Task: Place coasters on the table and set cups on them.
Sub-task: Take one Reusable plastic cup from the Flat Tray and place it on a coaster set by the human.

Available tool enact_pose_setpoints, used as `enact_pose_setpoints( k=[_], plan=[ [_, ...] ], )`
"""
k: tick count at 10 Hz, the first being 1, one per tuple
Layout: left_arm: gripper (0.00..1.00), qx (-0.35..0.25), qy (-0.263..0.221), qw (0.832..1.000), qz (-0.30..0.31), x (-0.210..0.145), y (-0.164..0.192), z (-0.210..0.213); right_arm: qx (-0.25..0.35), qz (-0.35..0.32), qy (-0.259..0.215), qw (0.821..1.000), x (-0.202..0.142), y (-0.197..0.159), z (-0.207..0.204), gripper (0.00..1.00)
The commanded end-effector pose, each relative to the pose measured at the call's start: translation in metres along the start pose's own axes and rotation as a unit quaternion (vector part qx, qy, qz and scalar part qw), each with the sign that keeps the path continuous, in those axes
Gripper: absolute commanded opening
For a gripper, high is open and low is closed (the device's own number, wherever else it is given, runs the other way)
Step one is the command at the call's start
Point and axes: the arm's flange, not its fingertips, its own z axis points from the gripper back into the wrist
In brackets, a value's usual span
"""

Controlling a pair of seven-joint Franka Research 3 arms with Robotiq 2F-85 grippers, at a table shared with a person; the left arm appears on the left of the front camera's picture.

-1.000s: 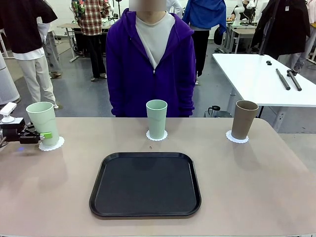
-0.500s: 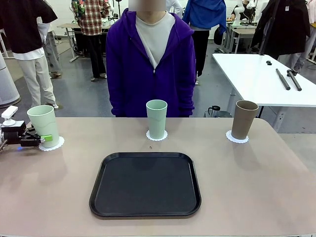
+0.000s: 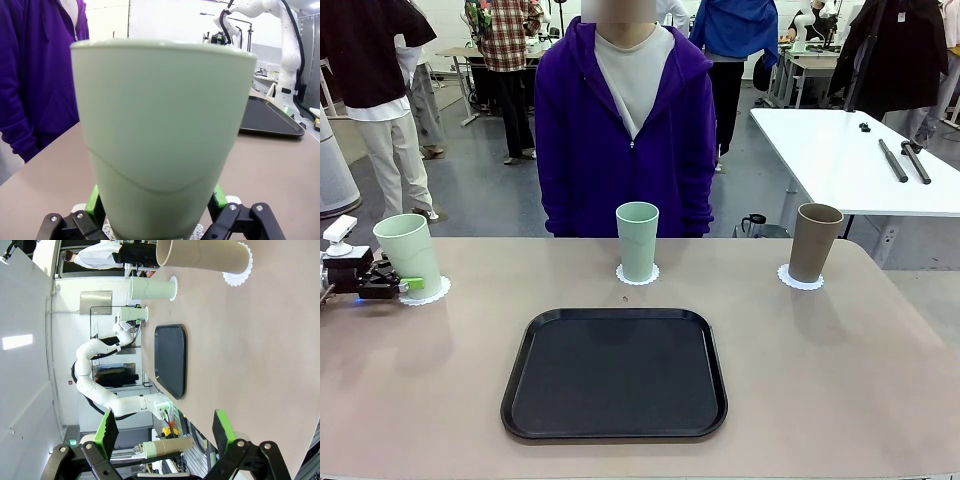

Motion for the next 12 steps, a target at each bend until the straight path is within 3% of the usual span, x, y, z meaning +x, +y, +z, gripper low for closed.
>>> enact_pose_setpoints(
  k=[1, 10, 12],
  plan=[
    [1.00, -0.018, 0.008, 1.000, -0.002, 0.004, 0.000, 0.005, 0.002, 0.002, 0.003, 1.000, 0.001, 0.002, 0.001, 1.00],
    [1.00, -0.003, 0.121, 0.992, -0.036, 0.032, -0.008, 0.028, 0.002, 0.002, 0.003, 1.000, 0.001, 0.002, 0.001, 1.00],
    [1.00, 0.005, 0.166, 0.985, -0.042, 0.044, -0.016, 0.036, 0.002, 0.002, 0.003, 1.000, 0.001, 0.002, 0.001, 1.00]
  ],
)
